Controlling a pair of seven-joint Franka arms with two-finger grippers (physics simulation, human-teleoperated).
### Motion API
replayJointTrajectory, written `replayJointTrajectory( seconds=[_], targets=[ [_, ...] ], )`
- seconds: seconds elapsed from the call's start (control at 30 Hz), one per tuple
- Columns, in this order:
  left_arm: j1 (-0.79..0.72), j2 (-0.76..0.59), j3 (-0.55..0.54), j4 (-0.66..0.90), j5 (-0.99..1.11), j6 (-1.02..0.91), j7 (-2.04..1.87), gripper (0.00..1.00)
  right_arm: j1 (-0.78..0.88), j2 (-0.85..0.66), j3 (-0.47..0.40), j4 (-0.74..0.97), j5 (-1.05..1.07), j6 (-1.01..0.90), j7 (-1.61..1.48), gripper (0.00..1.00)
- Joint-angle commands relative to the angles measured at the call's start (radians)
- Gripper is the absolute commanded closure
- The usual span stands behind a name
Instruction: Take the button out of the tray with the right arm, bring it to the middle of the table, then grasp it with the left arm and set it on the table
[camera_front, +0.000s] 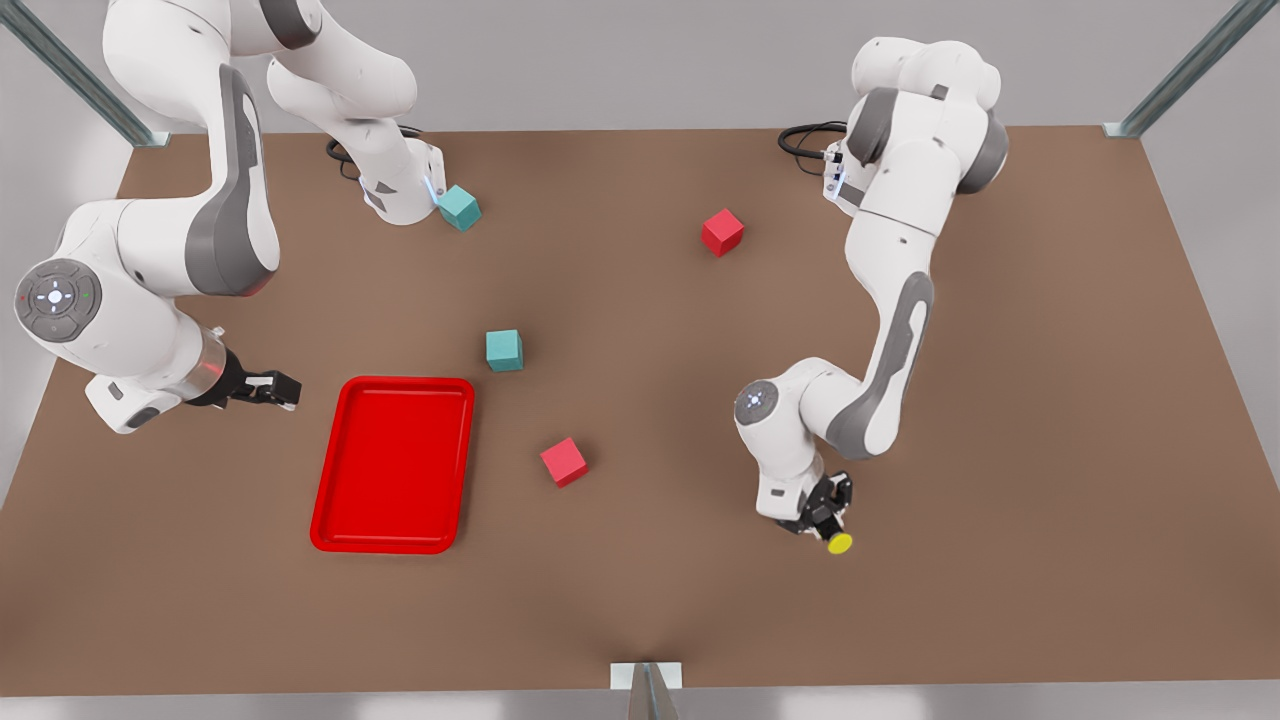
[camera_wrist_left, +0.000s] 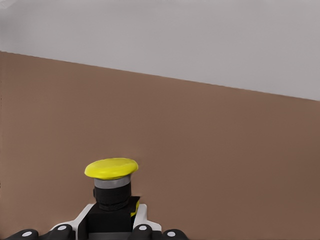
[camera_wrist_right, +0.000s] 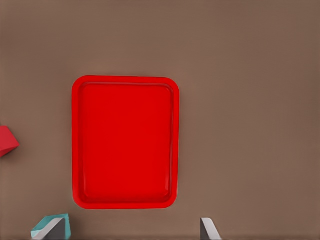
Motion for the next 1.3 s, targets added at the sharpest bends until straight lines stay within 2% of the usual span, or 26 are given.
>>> replayJointTrajectory(
  seconds=[0.0,0.2,0.5,0.83,1.27],
  targets=[
    [-0.011,-0.001,0.000,-0.023,0.135,-0.012,-1.178,0.65,0.000,-0.001,0.000,0.000,0.001,0.000,-0.004,0.00],
    [-0.097,0.030,0.000,-0.077,0.268,-0.179,-1.464,0.65,-0.002,-0.002,0.000,0.001,0.001,-0.002,-0.003,0.00],
    [-0.200,0.092,0.003,-0.069,0.335,-0.369,-1.551,0.65,-0.006,-0.001,0.000,0.001,0.001,0.000,-0.007,0.00],
    [-0.224,0.131,0.003,-0.069,0.418,-0.455,-1.544,0.65,-0.005,-0.001,0.000,0.001,0.002,0.001,-0.001,0.00],
    [-0.257,0.192,0.002,-0.073,0.435,-0.532,-1.346,0.65,-0.005,0.001,0.000,0.001,0.002,0.004,0.000,0.00]
  ],
)
